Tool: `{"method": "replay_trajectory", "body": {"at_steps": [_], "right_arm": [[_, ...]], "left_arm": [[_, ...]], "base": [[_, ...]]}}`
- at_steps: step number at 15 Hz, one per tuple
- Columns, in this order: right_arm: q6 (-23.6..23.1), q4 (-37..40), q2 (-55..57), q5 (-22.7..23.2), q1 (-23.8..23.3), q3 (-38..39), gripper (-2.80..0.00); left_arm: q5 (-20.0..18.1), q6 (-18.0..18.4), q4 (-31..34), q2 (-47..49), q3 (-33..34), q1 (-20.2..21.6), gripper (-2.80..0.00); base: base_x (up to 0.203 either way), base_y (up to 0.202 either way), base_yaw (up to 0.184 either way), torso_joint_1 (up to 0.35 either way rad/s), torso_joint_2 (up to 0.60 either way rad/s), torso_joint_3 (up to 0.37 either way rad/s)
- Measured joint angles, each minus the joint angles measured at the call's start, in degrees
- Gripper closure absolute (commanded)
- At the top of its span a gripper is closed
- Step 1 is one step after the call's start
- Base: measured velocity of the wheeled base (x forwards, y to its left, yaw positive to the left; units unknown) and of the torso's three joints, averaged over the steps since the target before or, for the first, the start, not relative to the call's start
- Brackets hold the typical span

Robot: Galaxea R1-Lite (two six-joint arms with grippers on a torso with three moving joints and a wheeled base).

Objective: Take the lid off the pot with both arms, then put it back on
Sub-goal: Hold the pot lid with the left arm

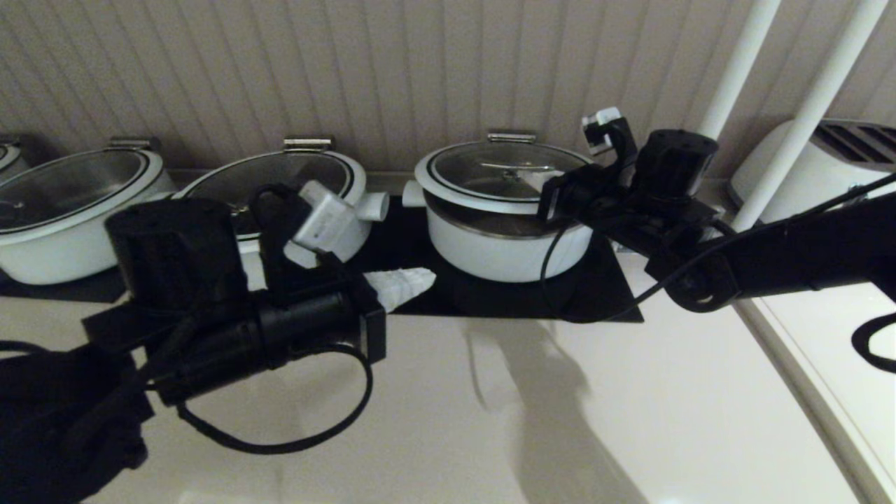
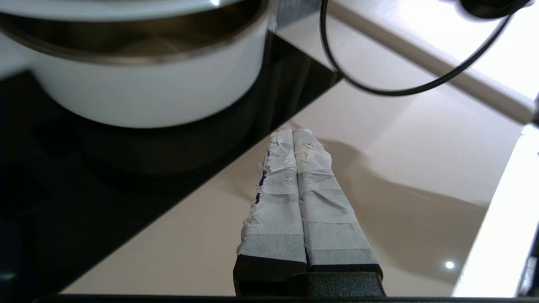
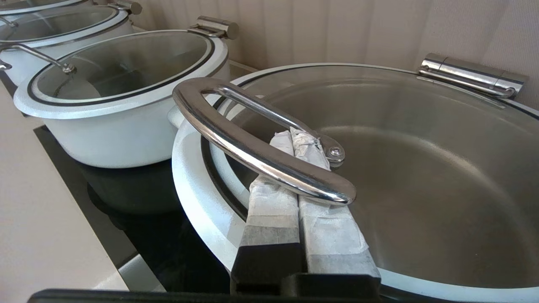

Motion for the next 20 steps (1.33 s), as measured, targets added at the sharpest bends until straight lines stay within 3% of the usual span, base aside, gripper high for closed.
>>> {"method": "replay_trajectory", "body": {"at_steps": [6, 13, 16, 20], "right_arm": [[0.0, 0.0, 0.0, 0.0, 0.0, 0.0, 0.0], [0.0, -0.1, -0.1, 0.0, 0.0, -0.1, 0.0], [0.0, -0.1, -0.1, 0.0, 0.0, -0.1, 0.0], [0.0, -0.1, -0.2, 0.0, 0.0, 0.0, 0.0]], "left_arm": [[6.1, 0.1, -13.9, 13.1, -3.0, -2.6, 0.0], [11.7, 0.1, -13.9, 19.9, -11.7, -2.3, 0.0], [12.4, 0.1, -13.3, 22.5, -17.7, -1.6, 0.0], [12.6, 0.5, -13.5, 24.8, -19.5, -0.7, 0.0]], "base": [[0.0, 0.0, 0.0, 0.0, 0.0, 0.0], [0.0, 0.0, 0.0, 0.0, 0.0, 0.0], [0.0, 0.0, 0.0, 0.0, 0.0, 0.0], [0.0, 0.0, 0.0, 0.0, 0.0, 0.0]]}}
